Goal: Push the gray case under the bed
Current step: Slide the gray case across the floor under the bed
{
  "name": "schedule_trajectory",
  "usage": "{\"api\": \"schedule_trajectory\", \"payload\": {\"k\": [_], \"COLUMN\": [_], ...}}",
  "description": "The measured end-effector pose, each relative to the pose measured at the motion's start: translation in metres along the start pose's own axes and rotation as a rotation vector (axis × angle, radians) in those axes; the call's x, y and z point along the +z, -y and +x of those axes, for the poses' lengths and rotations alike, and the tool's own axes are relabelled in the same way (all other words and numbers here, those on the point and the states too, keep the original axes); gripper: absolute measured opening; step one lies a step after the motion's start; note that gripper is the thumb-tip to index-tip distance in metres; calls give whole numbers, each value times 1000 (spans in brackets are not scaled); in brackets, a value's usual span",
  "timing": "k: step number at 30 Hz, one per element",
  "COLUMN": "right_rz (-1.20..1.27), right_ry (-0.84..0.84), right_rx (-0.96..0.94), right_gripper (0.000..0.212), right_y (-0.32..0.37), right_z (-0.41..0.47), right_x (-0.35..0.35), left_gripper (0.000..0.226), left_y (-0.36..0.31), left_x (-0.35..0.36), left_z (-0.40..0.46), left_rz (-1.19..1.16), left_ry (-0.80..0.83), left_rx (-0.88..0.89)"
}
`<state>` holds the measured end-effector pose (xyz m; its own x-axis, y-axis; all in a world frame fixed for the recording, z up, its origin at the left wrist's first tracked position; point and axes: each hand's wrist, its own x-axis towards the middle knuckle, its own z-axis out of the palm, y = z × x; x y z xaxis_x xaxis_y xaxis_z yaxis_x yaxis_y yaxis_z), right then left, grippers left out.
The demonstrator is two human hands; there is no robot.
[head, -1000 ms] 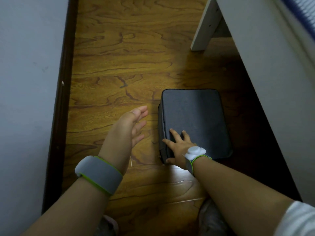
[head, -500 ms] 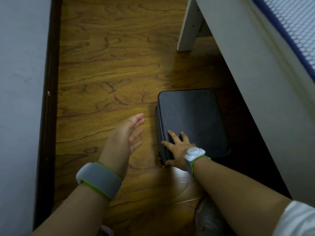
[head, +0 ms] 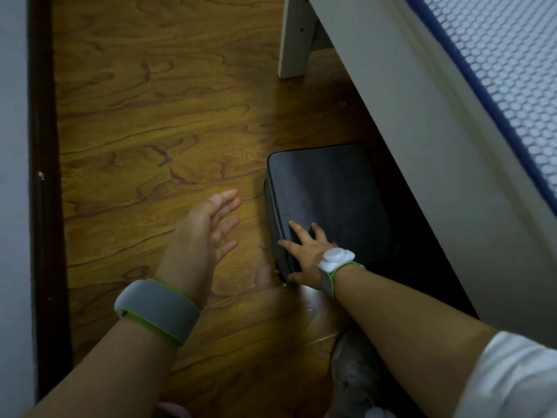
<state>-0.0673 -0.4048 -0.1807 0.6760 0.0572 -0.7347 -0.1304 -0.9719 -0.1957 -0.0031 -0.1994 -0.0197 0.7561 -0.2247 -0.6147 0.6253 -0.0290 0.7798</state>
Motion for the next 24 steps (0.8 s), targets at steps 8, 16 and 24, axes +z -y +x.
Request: {"api": "schedule_trajectory", "payload": {"k": [8, 16, 24], "right_rz": [10, 18, 29], "right_ry": [-17, -31, -30], "right_rx": [19, 26, 51], "right_gripper": [87, 87, 87], "right_y": [-24, -39, -58], "right_z": [-1, -8, -18], "right_x": [7, 7, 6], "left_gripper": [42, 48, 36], "left_y": [2, 0, 2], "left_x": [15, 28, 48], "left_z": [2, 5, 14], "left_rz": [4, 8, 24], "left_ry": [56, 59, 85], "left_rx": [0, 6, -4]}}
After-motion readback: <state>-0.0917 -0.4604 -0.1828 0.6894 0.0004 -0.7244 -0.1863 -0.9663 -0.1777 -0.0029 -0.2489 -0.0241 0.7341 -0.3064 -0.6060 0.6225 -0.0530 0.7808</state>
